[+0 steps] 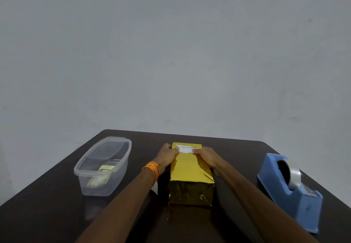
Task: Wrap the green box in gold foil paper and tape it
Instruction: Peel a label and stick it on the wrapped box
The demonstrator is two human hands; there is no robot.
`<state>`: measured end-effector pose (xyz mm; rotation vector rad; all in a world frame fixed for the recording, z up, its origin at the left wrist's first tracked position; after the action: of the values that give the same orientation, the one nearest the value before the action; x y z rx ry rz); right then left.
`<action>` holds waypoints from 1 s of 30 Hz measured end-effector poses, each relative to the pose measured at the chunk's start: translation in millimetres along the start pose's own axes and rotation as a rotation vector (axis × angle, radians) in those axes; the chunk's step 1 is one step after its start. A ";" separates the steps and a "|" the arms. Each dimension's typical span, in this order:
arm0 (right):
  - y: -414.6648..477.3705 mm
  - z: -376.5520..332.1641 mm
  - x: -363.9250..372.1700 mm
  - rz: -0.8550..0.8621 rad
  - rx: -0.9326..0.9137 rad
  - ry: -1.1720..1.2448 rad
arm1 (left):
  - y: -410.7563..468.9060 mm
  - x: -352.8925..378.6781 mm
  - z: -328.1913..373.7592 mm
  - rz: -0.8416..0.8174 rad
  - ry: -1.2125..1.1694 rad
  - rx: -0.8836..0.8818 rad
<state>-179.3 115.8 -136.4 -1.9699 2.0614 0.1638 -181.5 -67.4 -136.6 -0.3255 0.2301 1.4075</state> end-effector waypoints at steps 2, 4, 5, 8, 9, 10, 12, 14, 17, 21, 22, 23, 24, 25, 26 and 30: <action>-2.4 2.8 0.9 0.041 0.001 0.088 | 0.6 1.4 0.4 0.024 0.045 0.014; 0.4 4.7 -0.1 0.085 -0.026 0.062 | 1.7 2.1 1.2 0.056 0.099 0.041; -0.1 4.1 0.3 0.096 -0.034 0.040 | 1.7 1.9 1.3 0.075 0.138 0.052; -3.4 2.6 -1.0 0.138 -0.052 -0.007 | 1.6 -0.1 1.7 0.122 0.266 0.097; -4.5 2.3 -1.3 0.142 -0.047 -0.022 | 0.6 -0.8 3.1 0.118 0.304 0.116; -4.6 1.9 -0.6 0.139 -0.045 -0.029 | -0.9 -1.4 5.7 0.107 0.360 0.143; -2.7 -0.2 -0.6 0.106 -0.038 -0.045 | -2.0 -2.8 13.1 0.109 0.510 0.216; -0.3 -3.7 -1.3 0.082 -0.018 -0.074 | -1.7 -4.4 18.2 0.132 0.593 0.285; -0.9 -7.1 -0.8 0.109 -0.016 -0.119 | 1.0 -5.9 15.3 0.133 0.558 0.329; 2.0 -6.6 -2.4 0.185 -0.032 -0.229 | 3.9 -5.2 14.1 0.121 0.571 0.362; 1.2 -7.5 -1.4 0.182 -0.032 -0.246 | 4.2 -5.1 14.2 0.116 0.576 0.369; -1.4 -9.1 -0.6 0.183 -0.030 -0.245 | 3.6 -5.2 14.4 0.109 0.576 0.373; -2.5 -10.1 -1.1 0.184 -0.032 -0.239 | 3.4 -5.2 14.6 0.103 0.578 0.376; -4.4 -11.3 -1.5 0.180 -0.033 -0.236 | 2.7 -5.3 14.8 0.099 0.581 0.381; -5.2 -11.9 -1.7 0.174 -0.043 -0.231 | 2.4 -5.5 15.1 0.097 0.578 0.382; -10.5 -6.9 -3.2 0.083 -0.030 -0.081 | 2.4 -8.0 10.9 0.106 0.507 0.351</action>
<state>-169.7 116.3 -127.8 -1.8642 2.1015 0.2884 -185.4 -70.6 -123.8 -0.3775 0.9093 1.3389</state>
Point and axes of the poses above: each hand's wrist, its own y-axis towards the middle knuckle, its own x-axis out of the palm, z = x × y, the point moved 4 cm from there along y, towards the middle knuckle, and after that the axes turned 8 degrees about y, right-handed, at the moved point
